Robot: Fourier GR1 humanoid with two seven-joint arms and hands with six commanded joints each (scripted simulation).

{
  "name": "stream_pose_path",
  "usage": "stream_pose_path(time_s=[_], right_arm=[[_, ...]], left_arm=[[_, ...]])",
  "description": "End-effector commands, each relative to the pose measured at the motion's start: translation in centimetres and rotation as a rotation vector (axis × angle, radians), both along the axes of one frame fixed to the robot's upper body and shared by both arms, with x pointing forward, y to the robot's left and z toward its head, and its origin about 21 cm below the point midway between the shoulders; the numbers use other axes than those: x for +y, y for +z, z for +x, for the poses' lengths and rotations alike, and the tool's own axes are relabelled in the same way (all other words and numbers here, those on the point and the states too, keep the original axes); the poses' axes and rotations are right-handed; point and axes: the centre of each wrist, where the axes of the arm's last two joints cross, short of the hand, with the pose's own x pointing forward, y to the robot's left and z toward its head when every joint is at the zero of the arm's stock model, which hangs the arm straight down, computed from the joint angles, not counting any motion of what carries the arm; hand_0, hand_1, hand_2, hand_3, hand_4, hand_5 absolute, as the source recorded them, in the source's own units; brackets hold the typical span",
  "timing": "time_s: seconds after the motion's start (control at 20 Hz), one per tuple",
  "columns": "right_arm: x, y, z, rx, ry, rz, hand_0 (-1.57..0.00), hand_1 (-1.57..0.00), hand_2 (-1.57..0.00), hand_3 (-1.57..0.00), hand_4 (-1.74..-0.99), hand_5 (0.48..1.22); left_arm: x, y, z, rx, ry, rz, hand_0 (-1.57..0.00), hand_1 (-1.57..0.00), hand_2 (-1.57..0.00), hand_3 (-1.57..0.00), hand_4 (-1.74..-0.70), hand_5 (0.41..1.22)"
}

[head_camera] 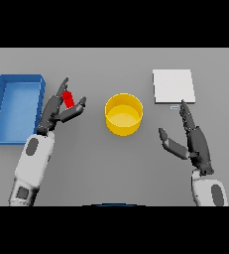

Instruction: Pick up the red beaker and tilt it to pour out 1 green nut into yellow bowl. Pick up the yellow bowl and place it on the metallic measuring scale.

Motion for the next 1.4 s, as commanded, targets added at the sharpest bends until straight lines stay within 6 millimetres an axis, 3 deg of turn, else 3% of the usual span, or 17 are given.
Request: stream_pose_path(time_s=[0.0, 0.35, 0.45, 0.55, 0.6, 0.7, 0.8, 0.95, 1.05, 1.35], right_arm=[[0.0, 0.0, 0.0, -0.001, -0.002, -0.003, 0.00, 0.00, 0.00, 0.00, -1.240, 0.639], [0.1, 0.3, 0.5, -0.010, -0.011, 0.002, 0.00, 0.00, 0.00, 0.00, -1.244, 0.644], [-0.1, 0.4, 0.1, -0.006, -0.017, -0.002, 0.00, 0.00, 0.00, 0.00, -1.240, 0.645], [-0.2, 0.5, 0.5, 0.010, -0.018, -0.005, 0.00, 0.00, 0.00, 0.00, -1.237, 0.648], [-0.1, 0.3, 0.2, 0.003, -0.013, 0.005, 0.00, 0.00, 0.00, 0.00, -1.239, 0.648], [-0.1, 0.8, 0.5, 0.000, -0.022, 0.000, 0.00, 0.00, 0.00, 0.00, -1.239, 0.648], [-0.4, 0.6, 0.4, 0.005, -0.023, 0.002, 0.00, 0.00, 0.00, 0.00, -1.242, 0.650], [0.0, 0.3, 0.4, 0.008, -0.007, 0.027, 0.00, 0.00, 0.00, 0.00, -1.255, 0.644], [0.1, 0.3, 0.4, 0.008, -0.017, 0.022, 0.00, 0.00, 0.00, 0.00, -1.245, 0.642], [-0.1, 0.2, 0.3, -0.001, -0.017, -0.008, 0.00, 0.00, 0.00, 0.00, -1.228, 0.645]], left_arm=[[0.2, -0.1, 0.4, 0.004, 0.011, 0.002, 0.00, 0.00, 0.00, 0.00, -1.21, 0.673], [-0.4, -1.8, 1.3, -0.035, 0.027, -0.125, 0.00, -0.01, -0.05, -0.04, -1.33, 0.738], [-1.1, -2.2, 1.5, -0.049, 0.044, -0.148, -0.21, -0.23, -0.29, -0.25, -1.40, 0.787], [-1.8, -2.2, 2.0, -0.044, 0.086, -0.126, -0.55, -0.59, -0.66, -0.73, -1.47, 0.943], [-1.8, -2.4, 1.9, -0.065, 0.085, -0.092, -0.76, -0.78, -0.84, -0.88, -1.52, 0.999], [-2.2, -2.1, 2.1, -0.085, 0.070, -0.039, -1.05, -1.07, -1.11, -1.06, -1.59, 1.079], [-2.5, -2.4, 2.0, -0.111, 0.049, -0.046, -1.24, -1.25, -1.27, -1.15, -1.64, 1.130], [-2.4, -2.1, 2.1, -0.086, 0.051, -0.042, -1.40, -1.41, -1.42, -1.36, -1.54, 1.174], [-2.8, -1.9, 1.9, -0.095, 0.042, -0.121, -1.46, -1.47, -1.47, -1.43, -1.61, 1.165], [-1.3, 1.7, 2.8, -0.158, 0.019, -0.205, -1.54, -1.54, -1.55, -1.54, -1.71, 1.132]])
